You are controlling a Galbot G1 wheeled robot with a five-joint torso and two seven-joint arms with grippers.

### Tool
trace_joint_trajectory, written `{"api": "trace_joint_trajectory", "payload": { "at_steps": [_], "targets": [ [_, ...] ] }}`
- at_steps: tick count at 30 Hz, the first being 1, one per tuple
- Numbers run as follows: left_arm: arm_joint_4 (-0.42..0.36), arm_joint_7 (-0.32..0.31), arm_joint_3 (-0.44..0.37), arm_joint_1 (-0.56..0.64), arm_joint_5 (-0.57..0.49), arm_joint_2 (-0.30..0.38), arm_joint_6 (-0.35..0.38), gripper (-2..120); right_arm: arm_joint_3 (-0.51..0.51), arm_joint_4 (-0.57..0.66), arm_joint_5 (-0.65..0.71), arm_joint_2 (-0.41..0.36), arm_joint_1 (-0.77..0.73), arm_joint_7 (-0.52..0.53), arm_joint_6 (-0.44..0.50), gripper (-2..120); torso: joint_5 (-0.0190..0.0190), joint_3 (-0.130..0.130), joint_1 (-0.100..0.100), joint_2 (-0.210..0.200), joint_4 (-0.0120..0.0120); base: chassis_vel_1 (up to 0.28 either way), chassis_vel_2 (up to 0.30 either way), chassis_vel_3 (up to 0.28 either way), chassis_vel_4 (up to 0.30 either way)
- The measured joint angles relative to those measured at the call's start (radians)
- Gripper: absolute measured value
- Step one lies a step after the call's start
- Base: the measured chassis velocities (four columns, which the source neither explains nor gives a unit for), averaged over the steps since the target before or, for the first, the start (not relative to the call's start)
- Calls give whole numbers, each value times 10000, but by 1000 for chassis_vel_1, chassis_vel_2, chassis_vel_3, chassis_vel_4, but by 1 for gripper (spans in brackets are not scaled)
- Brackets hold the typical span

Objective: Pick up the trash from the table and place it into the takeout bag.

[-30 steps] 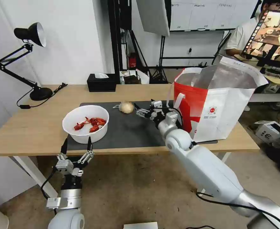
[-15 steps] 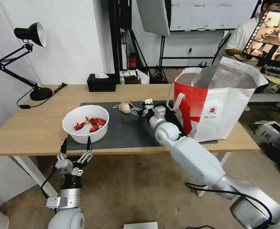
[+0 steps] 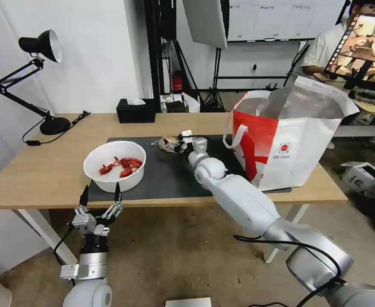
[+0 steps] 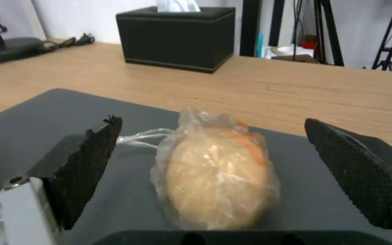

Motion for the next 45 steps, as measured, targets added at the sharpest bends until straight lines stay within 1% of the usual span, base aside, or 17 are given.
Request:
{"api": "trace_joint_trajectory", "payload": {
  "at_steps": [5,19,21,24,25,29,30,32,33,35,37,39,40,42,43,44,45],
  "targets": [
    [0,1,-29,19,-20,-27,-19,100,-46,-673,-221,343,159,-96,15,100,0,0,0,0,-1,0,0,0,0],
    [64,5,-30,-64,-46,-44,-25,100,-80,-1195,-334,498,187,-205,40,100,1,0,0,1,-3,0,0,0,0],
    [70,5,-29,-64,-46,-44,-25,100,-78,-1299,-332,543,212,-236,40,97,1,0,0,0,-3,0,0,0,0],
    [77,4,-30,-60,-46,-45,-26,100,-76,-1566,-332,678,273,-352,32,83,1,0,0,0,-2,0,0,0,0],
    [77,4,-30,-60,-46,-45,-26,100,-76,-1566,-332,678,273,-352,32,83,1,0,0,0,-2,0,0,0,0],
    [84,5,-60,-54,-46,-48,-27,100,-72,-1678,-334,789,281,-434,30,65,1,0,0,0,-1,0,0,0,0],
    [84,5,-60,-54,-46,-48,-27,100,-72,-1678,-334,789,281,-434,30,65,1,0,0,0,-1,0,0,0,0],
    [97,5,-62,-57,-46,-49,-28,100,-68,-1685,-333,808,282,-436,29,54,1,0,0,0,-2,0,0,0,0],
    [97,5,-62,-57,-46,-49,-28,100,-68,-1685,-333,808,282,-436,29,54,1,0,0,0,-2,0,0,0,0],
    [99,5,-52,-66,-46,-59,-30,100,-56,-1686,-334,807,282,-436,28,43,1,0,0,0,-2,0,0,0,0],
    [100,5,-45,-69,-46,-64,-30,100,-51,-1685,-333,796,282,-437,28,39,1,0,0,0,-2,0,0,0,0],
    [104,5,-37,-70,-44,-65,-30,100,-41,-1682,-331,771,269,-436,27,28,1,0,0,0,-2,0,0,0,0],
    [104,5,-37,-70,-44,-65,-30,100,-41,-1682,-331,771,269,-436,27,28,1,0,0,0,-2,0,0,0,0],
    [107,4,-36,-69,-43,-60,-30,100,-35,-1680,-329,758,248,-437,28,21,1,0,0,1,-2,0,0,0,0],
    [107,4,-37,-65,-43,-52,-30,100,-30,-1676,-329,753,230,-436,29,14,1,0,0,0,-2,0,0,0,0],
    [107,4,-37,-65,-43,-52,-30,100,-30,-1676,-329,753,230,-436,29,14,1,0,0,0,-2,0,0,0,0],
    [108,3,-40,-62,-43,-50,-31,100,-30,-1662,-329,749,214,-435,29,10,1,0,0,0,-2,0,0,0,0]
  ]
}}
